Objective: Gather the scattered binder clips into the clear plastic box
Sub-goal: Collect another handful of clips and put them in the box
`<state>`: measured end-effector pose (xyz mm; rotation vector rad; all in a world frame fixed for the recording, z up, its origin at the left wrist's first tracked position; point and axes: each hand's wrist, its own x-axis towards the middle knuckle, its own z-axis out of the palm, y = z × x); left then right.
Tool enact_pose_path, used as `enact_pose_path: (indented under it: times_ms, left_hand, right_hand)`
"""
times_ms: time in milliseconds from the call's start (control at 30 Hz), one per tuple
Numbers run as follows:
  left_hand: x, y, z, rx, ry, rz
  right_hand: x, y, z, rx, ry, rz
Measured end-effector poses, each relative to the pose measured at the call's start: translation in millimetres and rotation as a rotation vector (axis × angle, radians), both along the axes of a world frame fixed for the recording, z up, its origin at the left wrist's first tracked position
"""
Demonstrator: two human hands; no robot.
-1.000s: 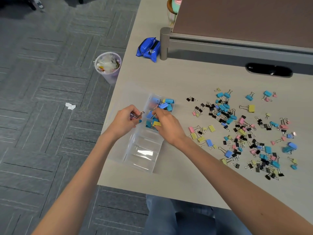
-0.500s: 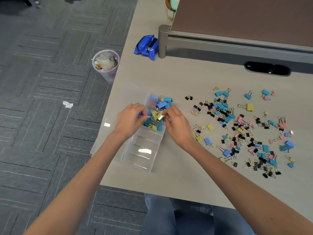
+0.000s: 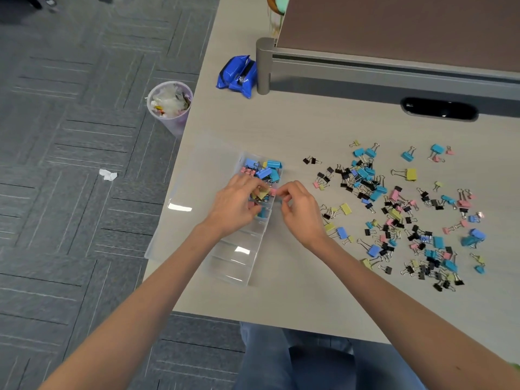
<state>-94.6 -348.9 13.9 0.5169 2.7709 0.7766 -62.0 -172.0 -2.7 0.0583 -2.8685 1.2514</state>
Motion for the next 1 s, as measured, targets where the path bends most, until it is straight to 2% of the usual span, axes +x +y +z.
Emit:
enact_pose_path:
  times_ms: [67,133,233,400,533,600,767,1000]
  left_hand:
    - [-1,-4,5,0.152,-0.120,0.043]
    - [-2,-8,11,0.221,-0.193,0.063]
    - [-5,-12,18,0.233,-0.161,0.049]
    - [-12,-24,15,0.285,-0.062,0.234]
    - [-18,-23,18,0.130,0.028,0.318]
    - [-19,-19,19,0.117,0.029,0.352]
    - [-23,-5,15,0.326,-0.038,0.503]
    - [-15,-2,4,0.045,0.060,0.480]
  right_hand:
    - [-1,0,2,-0.011,-0.002,0.005]
    - [-1,0,3,-0.017,-0.018,0.004]
    - [-1,-2,2,-0.041,-0.035,0.002]
    - [-1,-2,3,-0.068,-0.042,-0.003]
    - [-1,-1,4,-0.058,-0.045,-0.001]
    - [-2,-1,4,-0.058,-0.047,0.000]
    - [-5,-1,3,-0.059,-0.058,-0.006]
    - [-8,-1,1,-0.083,-0.069,-0.005]
